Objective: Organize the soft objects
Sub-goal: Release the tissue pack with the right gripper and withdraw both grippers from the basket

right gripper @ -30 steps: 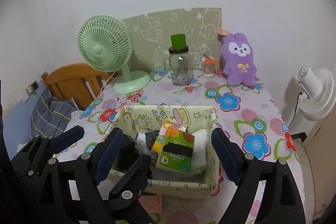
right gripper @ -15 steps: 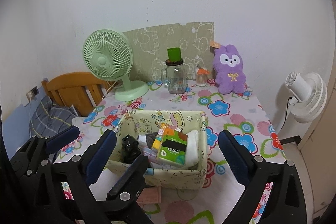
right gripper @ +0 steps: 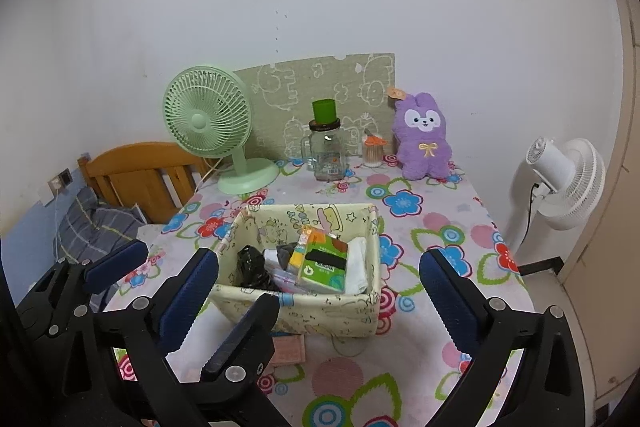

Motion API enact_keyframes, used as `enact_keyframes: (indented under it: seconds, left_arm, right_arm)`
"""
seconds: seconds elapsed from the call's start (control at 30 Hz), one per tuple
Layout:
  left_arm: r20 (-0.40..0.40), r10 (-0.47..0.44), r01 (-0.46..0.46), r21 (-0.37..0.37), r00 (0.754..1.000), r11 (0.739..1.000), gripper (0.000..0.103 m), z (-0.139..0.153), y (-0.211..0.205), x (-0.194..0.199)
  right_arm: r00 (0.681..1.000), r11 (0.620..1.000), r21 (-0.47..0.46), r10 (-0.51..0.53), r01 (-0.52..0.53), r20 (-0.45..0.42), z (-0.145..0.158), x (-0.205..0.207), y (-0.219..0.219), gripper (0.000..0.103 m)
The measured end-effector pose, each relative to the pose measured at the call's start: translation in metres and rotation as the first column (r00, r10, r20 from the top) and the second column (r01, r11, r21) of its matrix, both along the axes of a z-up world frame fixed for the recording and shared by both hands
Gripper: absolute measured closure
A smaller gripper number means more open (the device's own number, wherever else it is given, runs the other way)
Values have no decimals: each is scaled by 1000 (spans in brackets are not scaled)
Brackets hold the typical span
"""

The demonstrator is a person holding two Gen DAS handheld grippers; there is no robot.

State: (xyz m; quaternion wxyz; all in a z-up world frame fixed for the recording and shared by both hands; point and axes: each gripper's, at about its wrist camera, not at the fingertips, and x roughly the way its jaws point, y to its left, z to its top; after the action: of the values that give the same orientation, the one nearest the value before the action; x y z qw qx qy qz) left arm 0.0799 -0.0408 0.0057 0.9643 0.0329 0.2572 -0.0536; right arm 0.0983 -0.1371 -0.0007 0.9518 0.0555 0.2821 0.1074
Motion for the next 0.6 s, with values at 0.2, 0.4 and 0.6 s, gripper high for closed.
enact_keyframes:
  seconds: [0.2, 0.4, 0.6]
  left_arm:
    - [-5, -3, 3, -6, 1000, 1000, 0, -4, -1, -14]
    - [-17, -3, 3, -14, 1000, 1000, 0, -12, 1, -24]
    - [-23, -6, 5, -27, 1000, 1000, 0, -23, 4, -32]
  right_arm:
    - [1000, 1000, -8, -6, 6, 4, -1, -16, -1, 1]
    - [1000, 1000, -24, -18, 18, 5, -7, -30, 0, 1]
    - [1000, 999, -43, -24, 24, -1, -16, -39, 4, 1]
